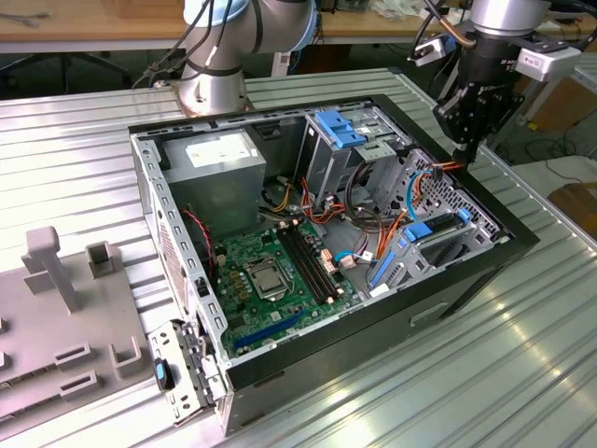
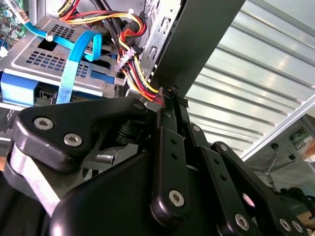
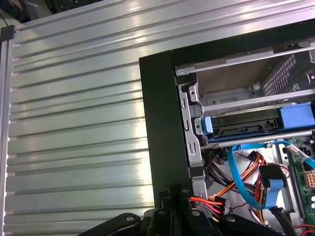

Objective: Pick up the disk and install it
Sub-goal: 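Insert the first disk wire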

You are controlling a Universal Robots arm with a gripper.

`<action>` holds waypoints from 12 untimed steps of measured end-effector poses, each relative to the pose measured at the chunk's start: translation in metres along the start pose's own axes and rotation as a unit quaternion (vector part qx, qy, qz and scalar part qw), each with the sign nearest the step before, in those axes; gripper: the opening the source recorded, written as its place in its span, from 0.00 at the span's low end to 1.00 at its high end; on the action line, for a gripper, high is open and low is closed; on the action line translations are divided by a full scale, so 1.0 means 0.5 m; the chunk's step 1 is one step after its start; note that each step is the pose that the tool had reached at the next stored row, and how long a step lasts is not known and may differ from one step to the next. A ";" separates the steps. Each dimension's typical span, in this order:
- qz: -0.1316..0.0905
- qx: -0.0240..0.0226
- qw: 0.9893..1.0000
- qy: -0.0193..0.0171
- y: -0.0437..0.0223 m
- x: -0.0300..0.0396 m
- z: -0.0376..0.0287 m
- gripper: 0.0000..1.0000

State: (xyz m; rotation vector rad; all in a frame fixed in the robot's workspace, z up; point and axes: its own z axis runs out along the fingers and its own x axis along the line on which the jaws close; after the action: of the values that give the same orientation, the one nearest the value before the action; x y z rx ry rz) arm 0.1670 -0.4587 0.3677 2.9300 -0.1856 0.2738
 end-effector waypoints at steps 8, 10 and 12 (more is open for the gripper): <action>0.001 0.000 1.000 0.000 0.007 -0.018 -0.014 0.16; 0.022 -0.004 1.000 -0.004 0.007 -0.018 -0.013 0.16; 0.039 -0.008 0.999 -0.007 0.007 -0.018 -0.013 0.16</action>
State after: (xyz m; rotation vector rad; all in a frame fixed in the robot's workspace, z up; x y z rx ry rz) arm 0.1563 -0.4599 0.3730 2.9138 -0.3034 0.2614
